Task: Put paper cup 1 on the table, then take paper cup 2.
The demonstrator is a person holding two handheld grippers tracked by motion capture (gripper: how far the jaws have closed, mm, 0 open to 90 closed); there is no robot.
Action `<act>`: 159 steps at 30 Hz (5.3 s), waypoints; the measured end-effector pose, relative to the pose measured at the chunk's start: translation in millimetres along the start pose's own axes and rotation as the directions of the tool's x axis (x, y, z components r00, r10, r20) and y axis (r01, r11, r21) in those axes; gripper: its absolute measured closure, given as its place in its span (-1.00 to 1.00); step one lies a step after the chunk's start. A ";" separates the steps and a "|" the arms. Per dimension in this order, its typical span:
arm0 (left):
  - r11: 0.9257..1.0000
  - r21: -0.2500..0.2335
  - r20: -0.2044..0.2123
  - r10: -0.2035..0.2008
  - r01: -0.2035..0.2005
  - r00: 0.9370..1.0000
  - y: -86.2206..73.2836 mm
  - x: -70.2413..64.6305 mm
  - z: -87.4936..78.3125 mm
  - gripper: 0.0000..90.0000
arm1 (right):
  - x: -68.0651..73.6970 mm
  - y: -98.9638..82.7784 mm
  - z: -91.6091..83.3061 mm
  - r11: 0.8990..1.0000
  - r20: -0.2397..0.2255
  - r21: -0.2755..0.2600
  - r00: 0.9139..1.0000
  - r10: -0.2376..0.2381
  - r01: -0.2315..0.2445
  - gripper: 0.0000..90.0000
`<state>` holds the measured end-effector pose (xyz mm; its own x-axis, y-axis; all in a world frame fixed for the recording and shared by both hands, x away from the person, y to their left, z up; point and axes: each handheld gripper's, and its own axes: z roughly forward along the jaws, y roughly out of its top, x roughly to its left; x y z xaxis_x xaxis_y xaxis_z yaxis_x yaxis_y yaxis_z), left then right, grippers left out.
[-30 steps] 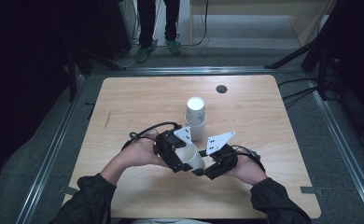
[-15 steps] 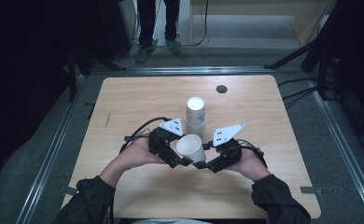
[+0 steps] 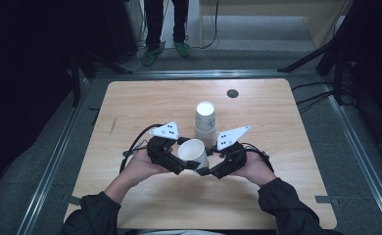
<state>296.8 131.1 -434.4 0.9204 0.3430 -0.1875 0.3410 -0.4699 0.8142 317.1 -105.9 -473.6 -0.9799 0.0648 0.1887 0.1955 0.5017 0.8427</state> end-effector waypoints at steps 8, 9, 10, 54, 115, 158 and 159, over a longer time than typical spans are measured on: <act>0.998 -0.064 -0.014 -0.012 0.011 1.000 -7.1 -2.5 -8.9 -0.47 | -2.5 6.1 6.5 1.000 -0.038 -0.003 0.999 -0.007 0.007 -0.21; 0.998 -0.069 -0.020 -0.010 0.009 1.000 -7.5 -2.9 -10.0 -0.45 | -1.9 6.5 6.8 1.000 -0.038 -0.002 0.999 -0.007 0.007 -0.21; 0.997 -0.070 -0.017 -0.015 0.014 1.000 -7.7 -2.6 -10.8 -0.44 | -2.1 6.6 7.2 1.000 -0.043 -0.005 0.999 -0.004 0.003 -0.21; 0.987 0.009 -0.412 -0.144 0.162 0.900 -51.0 110.4 -74.3 -0.43 | -21.5 -22.7 -22.4 0.996 0.311 0.022 0.947 0.075 -0.087 -0.46; 0.964 0.001 -0.477 -0.232 0.265 0.848 -60.2 117.2 -117.8 -0.77 | -48.0 -10.1 -75.3 0.970 0.304 -0.072 0.921 0.243 -0.233 -0.64; 0.964 0.058 -0.308 -0.231 0.261 0.923 -63.0 24.5 -70.6 -0.71 | -100.5 115.8 -20.1 0.902 0.271 0.429 0.960 -0.074 -0.051 -0.47; 0.965 0.060 -0.313 -0.225 0.256 0.923 -63.2 24.4 -70.3 -0.71 | -100.0 118.4 -18.9 0.897 0.274 0.440 0.958 -0.079 -0.052 -0.47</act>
<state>284.3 226.3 -451.9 0.7129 0.6766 -0.1844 0.5758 -0.4147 0.7046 439.0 -69.3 -383.1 -0.9656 0.2589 -0.0243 0.2083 0.8258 0.5241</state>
